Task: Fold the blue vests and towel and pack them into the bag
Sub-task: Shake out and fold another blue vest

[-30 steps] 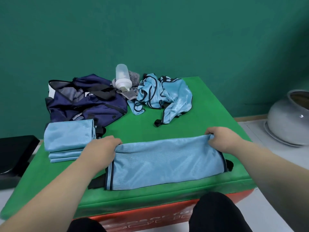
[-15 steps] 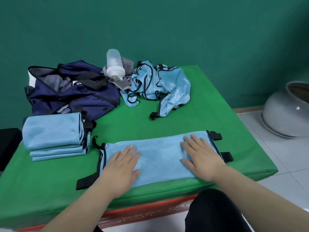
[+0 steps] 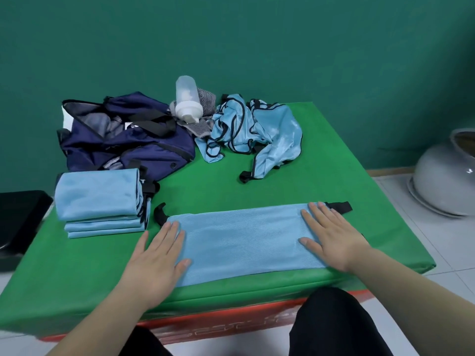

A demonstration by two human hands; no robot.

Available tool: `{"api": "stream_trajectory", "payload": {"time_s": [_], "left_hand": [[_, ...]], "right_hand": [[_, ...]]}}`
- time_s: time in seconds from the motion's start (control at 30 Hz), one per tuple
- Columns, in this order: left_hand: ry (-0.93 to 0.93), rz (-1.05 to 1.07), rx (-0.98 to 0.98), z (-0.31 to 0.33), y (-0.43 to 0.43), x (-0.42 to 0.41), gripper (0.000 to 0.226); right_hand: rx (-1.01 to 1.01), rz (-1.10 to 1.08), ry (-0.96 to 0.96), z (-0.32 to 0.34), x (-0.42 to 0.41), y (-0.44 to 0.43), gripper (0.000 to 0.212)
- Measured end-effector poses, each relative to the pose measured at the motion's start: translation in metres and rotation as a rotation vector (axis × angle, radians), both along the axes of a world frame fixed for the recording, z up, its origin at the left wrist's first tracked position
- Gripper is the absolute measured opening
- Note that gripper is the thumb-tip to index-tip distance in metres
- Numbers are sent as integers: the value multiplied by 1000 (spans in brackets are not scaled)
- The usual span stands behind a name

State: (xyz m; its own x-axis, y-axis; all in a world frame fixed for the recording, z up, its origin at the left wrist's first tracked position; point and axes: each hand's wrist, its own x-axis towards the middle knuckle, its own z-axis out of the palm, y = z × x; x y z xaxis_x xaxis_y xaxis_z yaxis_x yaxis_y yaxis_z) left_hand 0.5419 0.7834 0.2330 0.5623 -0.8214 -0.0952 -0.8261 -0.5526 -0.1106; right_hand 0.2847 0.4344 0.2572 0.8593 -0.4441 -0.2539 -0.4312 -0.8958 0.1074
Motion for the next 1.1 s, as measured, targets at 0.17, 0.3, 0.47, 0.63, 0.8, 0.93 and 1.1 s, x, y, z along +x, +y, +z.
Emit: {"api": "stream_trajectory", "payload": {"time_s": [0.17,0.3,0.47,0.63,0.8,0.93,1.1], "left_hand": [[-20,24,-32,10,14,-7,72],[20,83,-126,17,18,-32,66],[44,134,-390,25,37,-72,47],[62,181,-439,18,43,-90,45],[-14,201,-436,13,36,-92,45],[-48,306,-432,9,39,-89,44],[7,354,-478,5,44,-83,35]], "right_hand": [[-40,-6,40,9,8,6,89],[-98,24,-50,24,28,37,85],[142,275,-80,27,81,88,59],[342,368,-179,29,145,132,51],[411,354,-94,39,198,155,51],[401,382,10,41,221,160,54],[323,438,-33,39,235,161,48]]}}
